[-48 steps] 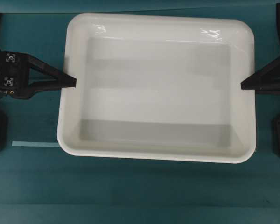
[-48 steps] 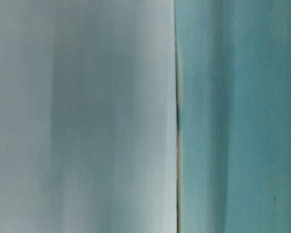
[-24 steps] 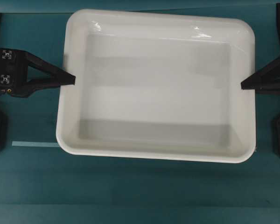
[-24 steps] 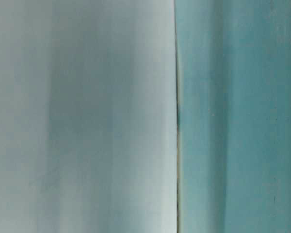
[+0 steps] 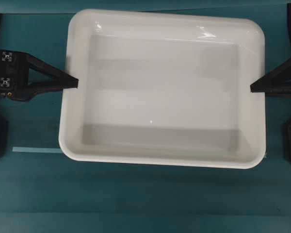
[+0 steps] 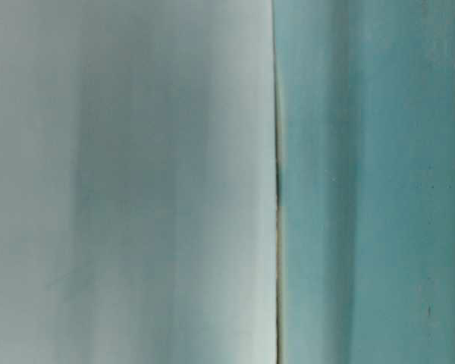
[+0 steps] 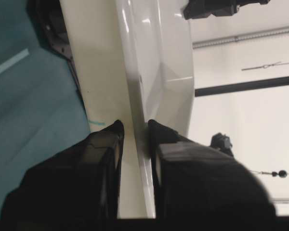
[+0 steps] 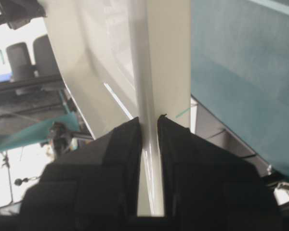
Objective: Lift the white case with both hands.
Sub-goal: 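Hold the tray lifted with both grippers, then lower the tray back onto the table with both grippers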
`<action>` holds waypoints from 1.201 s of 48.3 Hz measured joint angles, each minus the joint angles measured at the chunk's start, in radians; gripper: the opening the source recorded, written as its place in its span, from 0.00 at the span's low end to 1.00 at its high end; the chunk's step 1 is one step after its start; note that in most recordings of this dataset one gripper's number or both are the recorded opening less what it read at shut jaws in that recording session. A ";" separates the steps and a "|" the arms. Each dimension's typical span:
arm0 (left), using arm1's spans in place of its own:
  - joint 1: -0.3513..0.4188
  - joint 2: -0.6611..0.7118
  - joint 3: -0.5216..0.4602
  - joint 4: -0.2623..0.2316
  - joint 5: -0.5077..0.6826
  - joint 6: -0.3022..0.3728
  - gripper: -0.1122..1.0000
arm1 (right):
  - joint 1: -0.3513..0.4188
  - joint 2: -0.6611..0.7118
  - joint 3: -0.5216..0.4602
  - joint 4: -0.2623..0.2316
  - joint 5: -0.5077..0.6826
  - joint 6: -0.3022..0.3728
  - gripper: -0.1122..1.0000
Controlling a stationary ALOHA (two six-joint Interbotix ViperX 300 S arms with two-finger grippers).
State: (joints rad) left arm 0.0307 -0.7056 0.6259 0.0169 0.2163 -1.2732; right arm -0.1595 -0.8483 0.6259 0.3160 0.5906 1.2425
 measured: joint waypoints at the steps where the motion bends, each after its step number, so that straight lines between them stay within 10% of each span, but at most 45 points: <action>1: 0.002 -0.002 0.000 0.000 0.000 0.000 0.22 | 0.000 0.000 0.000 -0.005 0.000 0.000 0.19; 58: 0.020 0.187 0.319 0.000 -0.032 -0.081 0.16 | 0.051 0.167 0.410 0.002 -0.275 -0.080 0.19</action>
State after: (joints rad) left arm 0.0506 -0.5185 0.9449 0.0169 0.1841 -1.3545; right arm -0.1089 -0.6811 1.0354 0.3175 0.3160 1.1628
